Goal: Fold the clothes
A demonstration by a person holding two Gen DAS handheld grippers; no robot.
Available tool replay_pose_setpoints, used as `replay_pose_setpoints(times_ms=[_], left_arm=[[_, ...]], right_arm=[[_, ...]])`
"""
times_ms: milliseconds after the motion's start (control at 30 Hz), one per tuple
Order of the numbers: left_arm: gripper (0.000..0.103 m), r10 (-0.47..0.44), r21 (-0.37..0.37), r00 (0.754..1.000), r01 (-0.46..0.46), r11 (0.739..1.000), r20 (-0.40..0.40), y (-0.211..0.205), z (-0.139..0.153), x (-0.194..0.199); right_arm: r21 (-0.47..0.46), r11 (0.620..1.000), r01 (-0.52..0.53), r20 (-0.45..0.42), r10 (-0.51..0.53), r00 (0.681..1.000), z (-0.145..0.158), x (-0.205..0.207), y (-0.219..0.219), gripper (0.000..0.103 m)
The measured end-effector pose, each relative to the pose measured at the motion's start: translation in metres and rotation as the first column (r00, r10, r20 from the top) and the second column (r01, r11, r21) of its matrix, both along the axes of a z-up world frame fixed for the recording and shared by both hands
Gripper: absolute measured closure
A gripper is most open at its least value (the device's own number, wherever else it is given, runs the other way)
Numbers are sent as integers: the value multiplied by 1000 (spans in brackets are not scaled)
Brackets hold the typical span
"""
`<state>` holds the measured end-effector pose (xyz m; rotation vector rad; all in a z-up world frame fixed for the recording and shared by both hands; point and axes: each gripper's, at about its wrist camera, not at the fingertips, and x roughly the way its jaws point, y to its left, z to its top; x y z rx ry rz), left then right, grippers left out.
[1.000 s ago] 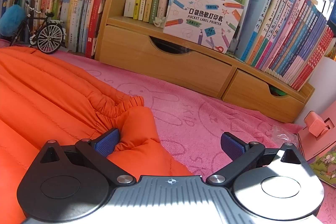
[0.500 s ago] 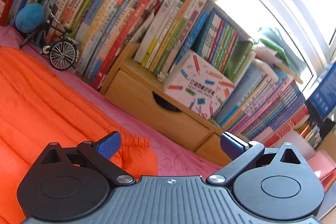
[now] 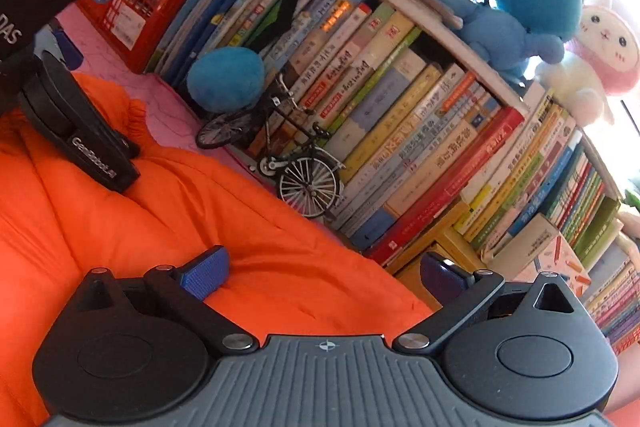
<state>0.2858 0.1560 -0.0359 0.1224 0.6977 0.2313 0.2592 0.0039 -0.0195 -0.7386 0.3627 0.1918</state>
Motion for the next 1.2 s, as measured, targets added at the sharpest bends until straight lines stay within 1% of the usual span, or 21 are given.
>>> replay_pose_setpoints(times_ms=[67, 167, 567, 700, 867, 933, 1000, 1100, 1200], left_arm=[[0, -5, -4, 1000, 5, 1000, 1, 0, 0, 0], [0, -8, -4, 1000, 8, 1000, 1, 0, 1, 0], [0, -12, -25, 1000, 12, 1000, -4, 4, 1, 0], [0, -15, -41, 1000, 15, 999, -6, 7, 2, 0], [0, -20, -52, 1000, 20, 998, -6, 7, 2, 0], [0, -21, -57, 1000, 21, 998, -6, 8, 3, 0], [0, -24, -64, 1000, 23, 998, -7, 9, 3, 1], [0, -24, -60, 1000, 24, 998, -6, 8, 3, 2], [0, -15, -4, 1000, 15, 1000, 2, -1, 4, 3]], right_arm=[[-13, 1000, 22, -1, -22, 1000, -3, 4, -15, 1], [14, 999, 51, -28, -50, 998, -4, 5, -35, 1], [71, 986, 151, -55, -147, 988, -9, 13, -106, 1], [101, 974, 204, -74, -197, 978, -10, 17, -129, 1], [145, 949, 280, -108, -266, 958, -14, 21, -167, 1], [119, 940, 320, -87, -311, 946, -19, 21, -176, 1], [155, 923, 352, -118, -337, 934, -19, 22, -192, 1], [201, 908, 369, -126, -349, 928, -23, 17, -205, 1], [180, 908, 380, -124, -362, 924, -23, 21, -199, 1]])
